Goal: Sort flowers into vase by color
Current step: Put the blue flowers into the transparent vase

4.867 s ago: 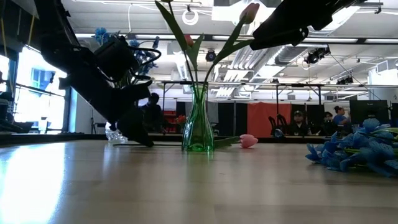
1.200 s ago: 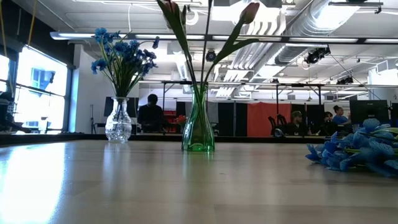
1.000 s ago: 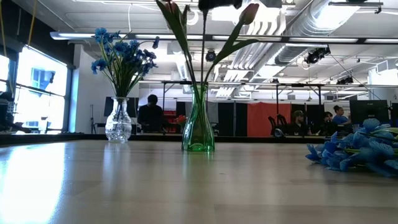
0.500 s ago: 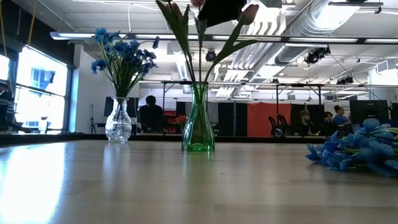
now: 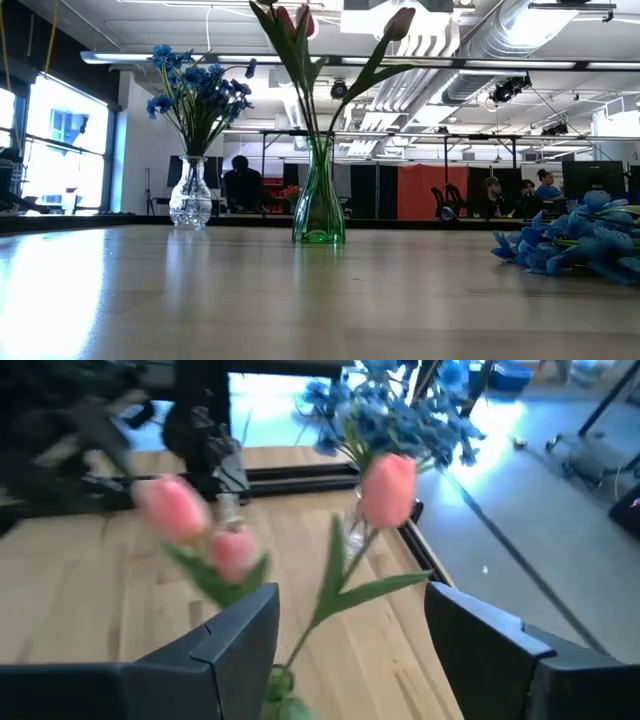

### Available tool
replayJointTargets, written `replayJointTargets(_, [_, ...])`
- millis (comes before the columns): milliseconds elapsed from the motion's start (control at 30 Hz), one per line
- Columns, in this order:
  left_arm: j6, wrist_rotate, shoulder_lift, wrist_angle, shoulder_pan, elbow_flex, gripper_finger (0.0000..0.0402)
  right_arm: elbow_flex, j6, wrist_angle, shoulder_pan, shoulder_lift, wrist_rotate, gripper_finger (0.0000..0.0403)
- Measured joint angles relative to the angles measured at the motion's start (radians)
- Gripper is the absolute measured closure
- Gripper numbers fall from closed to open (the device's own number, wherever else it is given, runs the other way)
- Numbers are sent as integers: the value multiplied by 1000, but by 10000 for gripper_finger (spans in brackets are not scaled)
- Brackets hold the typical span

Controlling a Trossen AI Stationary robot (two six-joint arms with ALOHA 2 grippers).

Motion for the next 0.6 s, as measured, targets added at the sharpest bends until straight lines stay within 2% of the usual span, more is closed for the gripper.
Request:
replayJointTargets(200, [-13, 0, 0, 1, -2, 0, 280, -2, 58, -112, 259, -19, 199, 156])
replayJointTargets(367, [19, -16, -1, 13, -42, 0, 280, -104, 173, -166, 451, -16, 234, 156])
replayJointTargets(433, [40, -38, -14, 13, -73, 0, 280, -166, 270, -204, 496, -16, 194, 156])
replayJointTargets(600, [42, -51, -66, 13, -159, 10, 280, -364, 662, -216, 586, -15, -58, 156])
